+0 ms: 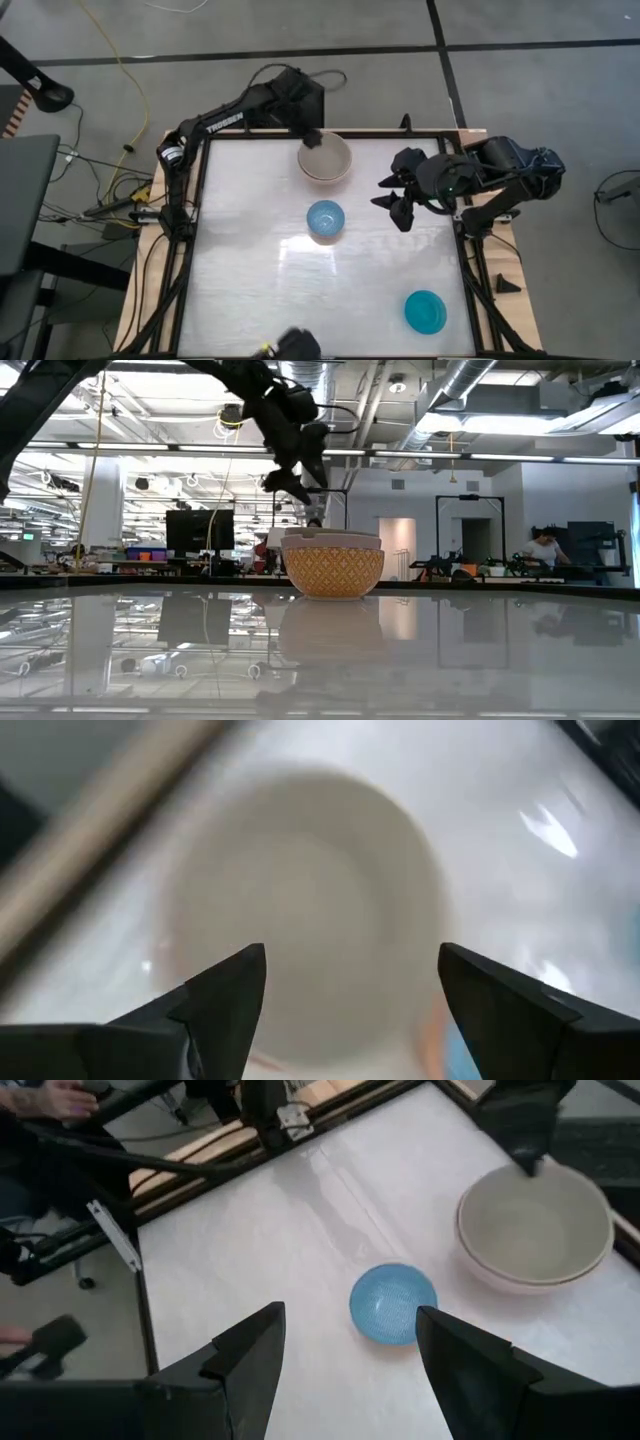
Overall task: Nest bowls inside each other
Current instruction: Stack the printed blue bowl on top of the gray bowl
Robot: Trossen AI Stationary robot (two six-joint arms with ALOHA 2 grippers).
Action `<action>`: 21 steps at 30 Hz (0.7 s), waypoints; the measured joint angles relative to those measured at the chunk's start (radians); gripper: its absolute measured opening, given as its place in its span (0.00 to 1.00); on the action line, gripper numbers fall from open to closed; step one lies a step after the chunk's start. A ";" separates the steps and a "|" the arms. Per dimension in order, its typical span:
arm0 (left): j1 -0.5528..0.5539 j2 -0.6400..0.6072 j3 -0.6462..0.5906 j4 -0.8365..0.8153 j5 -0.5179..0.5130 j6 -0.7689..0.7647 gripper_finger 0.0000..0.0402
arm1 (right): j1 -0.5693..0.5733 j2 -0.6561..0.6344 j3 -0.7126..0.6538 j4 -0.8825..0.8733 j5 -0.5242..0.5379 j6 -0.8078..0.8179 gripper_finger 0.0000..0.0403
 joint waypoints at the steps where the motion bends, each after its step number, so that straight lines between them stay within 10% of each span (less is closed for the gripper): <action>1: -0.025 0.000 0.000 -0.032 0.036 0.028 0.71 | 0.005 0.004 0.000 -0.006 0.000 0.007 0.64; 5: -0.152 0.001 -0.010 -0.129 0.110 0.108 0.70 | 0.018 0.006 0.000 -0.019 0.019 0.017 0.64; 21: -0.386 0.011 -0.057 -0.234 -0.280 -0.022 0.70 | 0.198 0.010 0.000 -0.250 0.126 0.272 0.64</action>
